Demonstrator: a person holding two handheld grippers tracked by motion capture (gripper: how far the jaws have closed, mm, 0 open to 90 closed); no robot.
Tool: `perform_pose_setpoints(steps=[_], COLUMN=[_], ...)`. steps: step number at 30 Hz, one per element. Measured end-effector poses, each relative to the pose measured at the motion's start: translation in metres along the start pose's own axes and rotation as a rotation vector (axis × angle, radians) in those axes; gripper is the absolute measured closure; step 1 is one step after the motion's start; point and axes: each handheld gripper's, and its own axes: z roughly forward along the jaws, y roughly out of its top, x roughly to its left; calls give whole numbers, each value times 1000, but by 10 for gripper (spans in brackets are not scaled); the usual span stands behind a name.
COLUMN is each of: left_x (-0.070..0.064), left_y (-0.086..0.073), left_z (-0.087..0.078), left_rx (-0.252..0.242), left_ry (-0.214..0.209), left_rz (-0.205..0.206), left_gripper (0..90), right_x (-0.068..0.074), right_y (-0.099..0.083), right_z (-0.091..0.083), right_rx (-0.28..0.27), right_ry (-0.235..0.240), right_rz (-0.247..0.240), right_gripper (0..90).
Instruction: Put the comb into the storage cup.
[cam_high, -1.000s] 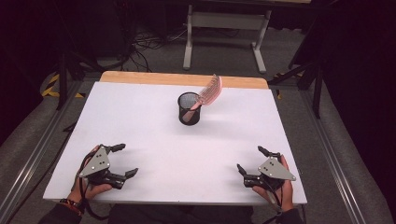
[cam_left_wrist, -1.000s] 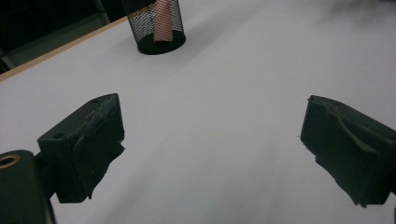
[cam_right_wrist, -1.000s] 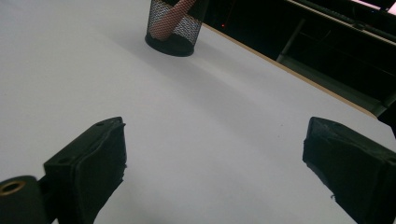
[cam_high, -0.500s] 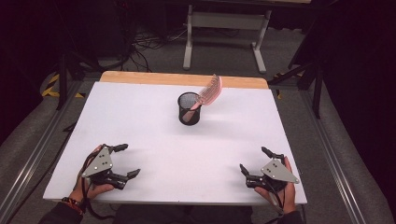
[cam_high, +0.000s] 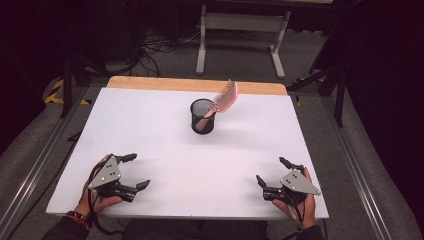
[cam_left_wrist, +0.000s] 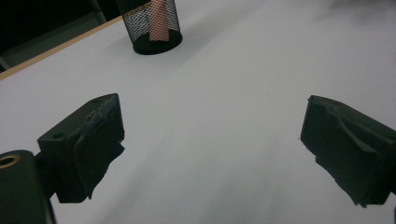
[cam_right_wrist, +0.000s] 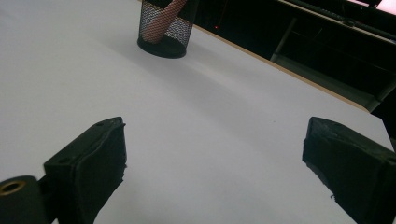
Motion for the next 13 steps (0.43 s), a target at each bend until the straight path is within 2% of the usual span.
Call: perform_pose_setpoints(steps=[6,13], left_x=[1,0], left_y=[0,0], left_z=[0,0], left_rx=[-4,2], left_ry=[2,6], left_rz=[-5,1], left_gripper=[71,72], right_x=[-2,-3], right_y=[-2,-3], right_z=[1,0], right_rx=[3,3], right_ry=[-1,-9], right_rz=[25,26], right_gripper=[69,70])
